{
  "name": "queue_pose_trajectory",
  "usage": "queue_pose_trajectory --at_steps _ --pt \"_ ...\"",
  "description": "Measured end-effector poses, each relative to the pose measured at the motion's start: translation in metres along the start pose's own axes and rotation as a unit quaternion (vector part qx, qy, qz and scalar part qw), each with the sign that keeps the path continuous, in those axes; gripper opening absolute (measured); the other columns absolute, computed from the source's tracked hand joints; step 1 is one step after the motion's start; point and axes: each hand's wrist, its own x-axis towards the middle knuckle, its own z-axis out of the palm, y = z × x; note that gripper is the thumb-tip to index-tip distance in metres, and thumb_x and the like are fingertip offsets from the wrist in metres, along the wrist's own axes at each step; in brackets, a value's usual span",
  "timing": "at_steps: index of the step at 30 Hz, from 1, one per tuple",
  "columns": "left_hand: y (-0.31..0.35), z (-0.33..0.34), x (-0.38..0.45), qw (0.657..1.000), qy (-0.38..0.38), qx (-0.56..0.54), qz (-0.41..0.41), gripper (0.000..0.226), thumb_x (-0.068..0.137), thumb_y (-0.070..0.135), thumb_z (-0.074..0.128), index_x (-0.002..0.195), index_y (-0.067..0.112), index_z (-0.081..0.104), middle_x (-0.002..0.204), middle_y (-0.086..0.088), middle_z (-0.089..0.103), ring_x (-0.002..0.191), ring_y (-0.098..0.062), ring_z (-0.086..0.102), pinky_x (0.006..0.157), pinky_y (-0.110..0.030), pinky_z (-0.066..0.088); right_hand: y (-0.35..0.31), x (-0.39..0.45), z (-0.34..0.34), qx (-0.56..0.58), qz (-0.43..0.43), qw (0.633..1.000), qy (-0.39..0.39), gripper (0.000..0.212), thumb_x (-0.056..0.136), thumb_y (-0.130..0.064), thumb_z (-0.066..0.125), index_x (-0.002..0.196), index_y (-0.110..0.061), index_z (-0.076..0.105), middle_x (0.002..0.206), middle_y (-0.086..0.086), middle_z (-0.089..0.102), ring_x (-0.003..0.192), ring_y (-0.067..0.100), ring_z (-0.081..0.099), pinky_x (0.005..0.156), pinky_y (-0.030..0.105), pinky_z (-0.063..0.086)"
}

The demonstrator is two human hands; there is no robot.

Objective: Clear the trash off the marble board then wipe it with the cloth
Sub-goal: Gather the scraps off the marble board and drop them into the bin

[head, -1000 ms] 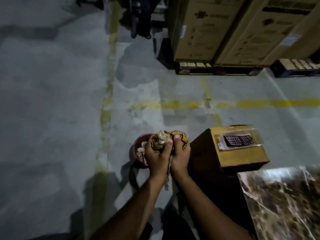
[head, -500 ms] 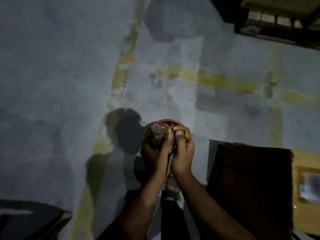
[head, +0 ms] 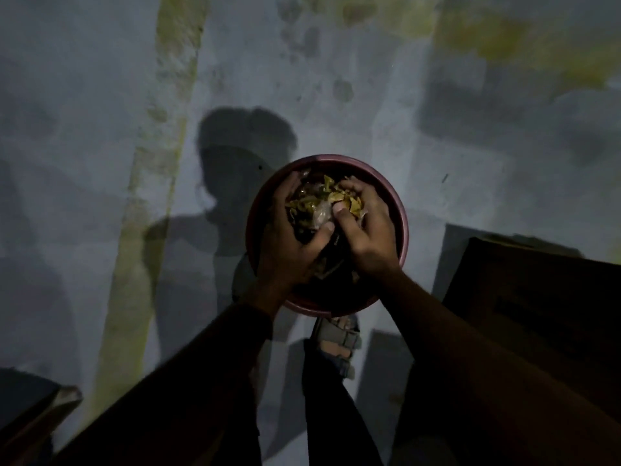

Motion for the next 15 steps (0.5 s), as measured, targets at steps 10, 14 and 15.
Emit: queue_pose_trajectory --at_steps 10,14,15 --pt "-0.016 0.001 -0.001 0.993 -0.071 0.084 -0.04 0.069 0.089 0.048 0.055 0.148 0.018 0.038 0.147 -0.012 0.047 0.135 -0.027 0.045 0.115 -0.049 0.036 -0.008 -0.009 -0.016 -0.186 -0.036 0.978 -0.087 0.056 0.093 -0.06 0.046 0.142 -0.033 0.048 0.167 -0.001 0.024 0.153 0.024 0.02 0.118 0.062 0.024" --pt "-0.021 0.007 0.003 0.991 -0.09 0.08 -0.057 0.072 0.09 0.014 0.052 0.156 0.028 0.027 0.155 -0.011 0.039 0.14 -0.02 0.039 0.115 -0.033 0.034 0.001 -0.008 0.002 -0.303 -0.085 0.947 -0.069 0.056 0.087 -0.036 0.059 0.141 -0.027 0.049 0.168 0.004 0.022 0.155 0.031 0.017 0.115 0.067 0.025" --pt "-0.026 0.009 0.005 0.989 -0.102 0.088 -0.053 0.069 0.091 0.008 0.051 0.156 0.023 0.03 0.158 -0.01 0.035 0.143 -0.021 0.036 0.117 -0.034 0.032 0.006 -0.008 0.006 -0.311 -0.087 0.943 -0.087 0.06 0.087 -0.036 0.058 0.145 -0.028 0.045 0.169 0.004 0.018 0.156 0.031 0.013 0.116 0.068 0.023"
